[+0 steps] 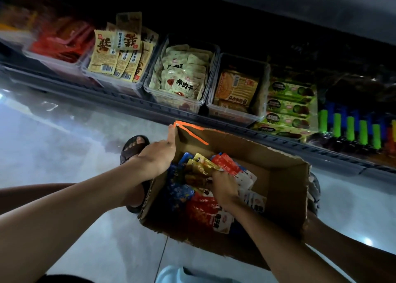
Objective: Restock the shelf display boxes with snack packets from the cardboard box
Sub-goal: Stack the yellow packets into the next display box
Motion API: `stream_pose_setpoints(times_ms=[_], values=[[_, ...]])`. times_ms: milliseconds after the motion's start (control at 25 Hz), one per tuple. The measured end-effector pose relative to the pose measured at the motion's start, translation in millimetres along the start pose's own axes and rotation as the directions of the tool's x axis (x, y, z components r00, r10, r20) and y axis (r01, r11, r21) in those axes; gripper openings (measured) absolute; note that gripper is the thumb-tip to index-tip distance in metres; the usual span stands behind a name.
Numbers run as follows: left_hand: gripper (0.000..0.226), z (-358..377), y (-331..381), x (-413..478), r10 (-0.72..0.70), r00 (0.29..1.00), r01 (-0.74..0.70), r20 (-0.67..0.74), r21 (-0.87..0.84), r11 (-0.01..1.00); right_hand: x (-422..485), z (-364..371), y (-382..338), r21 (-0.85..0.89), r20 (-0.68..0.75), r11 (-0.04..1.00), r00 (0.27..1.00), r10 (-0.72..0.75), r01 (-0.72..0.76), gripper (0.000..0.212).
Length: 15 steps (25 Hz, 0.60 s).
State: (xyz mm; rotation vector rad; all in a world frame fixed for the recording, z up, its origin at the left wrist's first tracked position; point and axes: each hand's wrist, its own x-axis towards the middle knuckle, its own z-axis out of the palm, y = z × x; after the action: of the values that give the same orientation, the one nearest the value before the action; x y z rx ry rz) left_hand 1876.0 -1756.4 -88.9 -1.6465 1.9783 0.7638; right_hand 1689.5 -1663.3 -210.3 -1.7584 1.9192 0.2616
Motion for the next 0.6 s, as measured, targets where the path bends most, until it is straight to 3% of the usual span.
stream_pose_setpoints(times_ms=[80,200,320,440,520,600], values=[[0.084,-9.7,0.1,-1.5,0.062,0.998,-0.059,-0.018,0.152,0.987,-1.5,-31.9,10.1,0.191,0.028,0.982,0.999,-0.018,0.013,0.029],[0.085,-33.4,20.2,-17.4,0.121,0.987,-0.089,-0.109,0.263,0.961,-14.4,-94.9,23.8,0.412,0.154,0.911,0.988,-0.033,-0.034,0.052],[0.071,-68.3,52.7,-42.2,0.287,0.952,-0.283,-0.11,0.053,0.958,-51.7,-166.2,28.2,0.527,0.186,0.85,0.975,-0.123,0.007,0.028],[0.038,-117.9,84.3,-76.8,0.46,0.887,-0.462,-0.043,-0.132,0.877,-100.0,-247.5,24.5,0.557,0.139,0.824,0.967,-0.212,0.101,0.031],[0.022,-146.8,95.6,-97.6,0.526,0.851,-0.498,0.003,-0.316,0.808,-129.1,-300.5,24.0,0.517,0.074,0.838,0.966,-0.249,0.176,0.025],[0.022,-168.7,106.5,-118.3,0.58,0.812,-0.466,0.062,-0.529,0.709,-154.6,-342.8,26.3,0.462,-0.022,0.857,0.969,-0.248,0.23,0.023]])
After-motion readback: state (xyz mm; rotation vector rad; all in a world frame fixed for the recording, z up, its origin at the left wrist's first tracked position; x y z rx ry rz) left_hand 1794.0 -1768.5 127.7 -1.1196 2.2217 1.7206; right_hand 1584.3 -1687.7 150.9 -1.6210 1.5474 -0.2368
